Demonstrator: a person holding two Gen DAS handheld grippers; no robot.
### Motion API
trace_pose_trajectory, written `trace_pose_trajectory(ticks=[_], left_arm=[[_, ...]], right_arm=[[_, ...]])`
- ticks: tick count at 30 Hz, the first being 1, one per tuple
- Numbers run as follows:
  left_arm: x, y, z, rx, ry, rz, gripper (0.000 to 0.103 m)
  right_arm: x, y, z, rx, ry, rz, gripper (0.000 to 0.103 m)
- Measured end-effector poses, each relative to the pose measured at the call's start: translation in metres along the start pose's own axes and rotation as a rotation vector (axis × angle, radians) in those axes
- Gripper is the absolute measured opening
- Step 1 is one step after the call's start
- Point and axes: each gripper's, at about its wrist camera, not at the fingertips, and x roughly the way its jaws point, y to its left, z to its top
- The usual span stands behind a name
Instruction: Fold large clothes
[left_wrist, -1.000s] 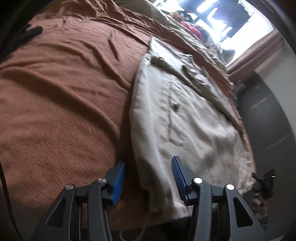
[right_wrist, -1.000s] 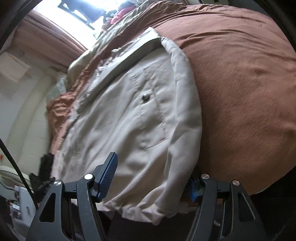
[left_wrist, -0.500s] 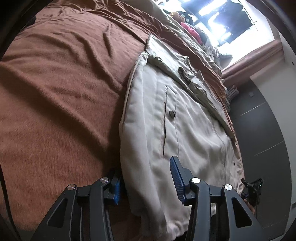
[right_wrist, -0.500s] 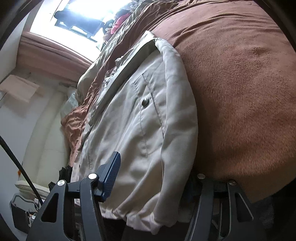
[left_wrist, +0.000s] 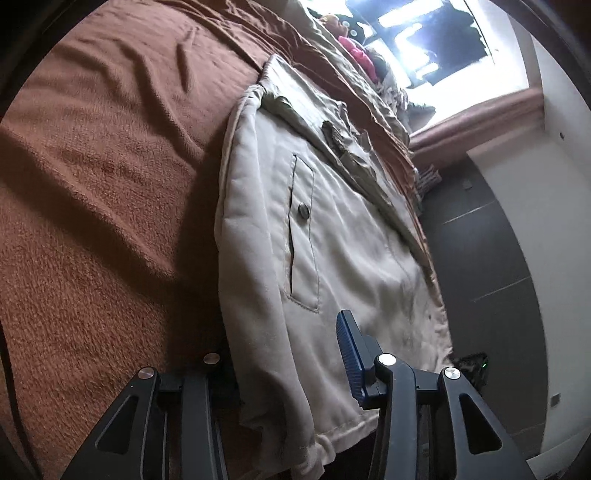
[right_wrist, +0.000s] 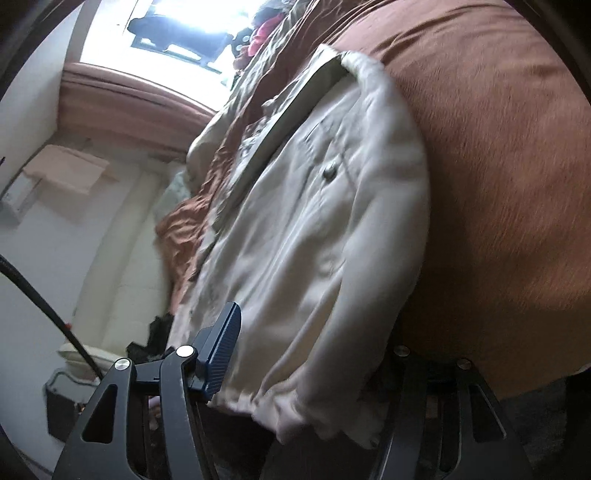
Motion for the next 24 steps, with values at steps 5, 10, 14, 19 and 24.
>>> trace_pose_trajectory(ticks=[5,10,14,19,24], left_arm=[[0.0,0.003,0.0,-0.026,0.003,0.045,0.025],[-0.004,0.002,-0.015,-0.046,-0.014,0.052,0.016],[-0.014,-0.001,-0.015,-0.074,-0.053,0.027,0.008],[-0.042,-0.012,-0.012,-0.071,-0.127,-0.031,0.006],[-0.072,-0.036,-0.011,-0.033,-0.184,-0.097,0.005]], right_arm=[[-0.001,-0.008,0.004,0.077,-0.072,-0.033,0.032],[-0.001,-0.021,0.003,0.177,-0.117,-0.035,0.012],[-0.004,-0.012,0.001,0.158,-0.119,-0.034,0.008],[-0.023,0.012,0.008,0.115,-0.14,-0.012,0.005],[-0.038,0.057,0.015,0.032,-0.174,0.006,0.004]])
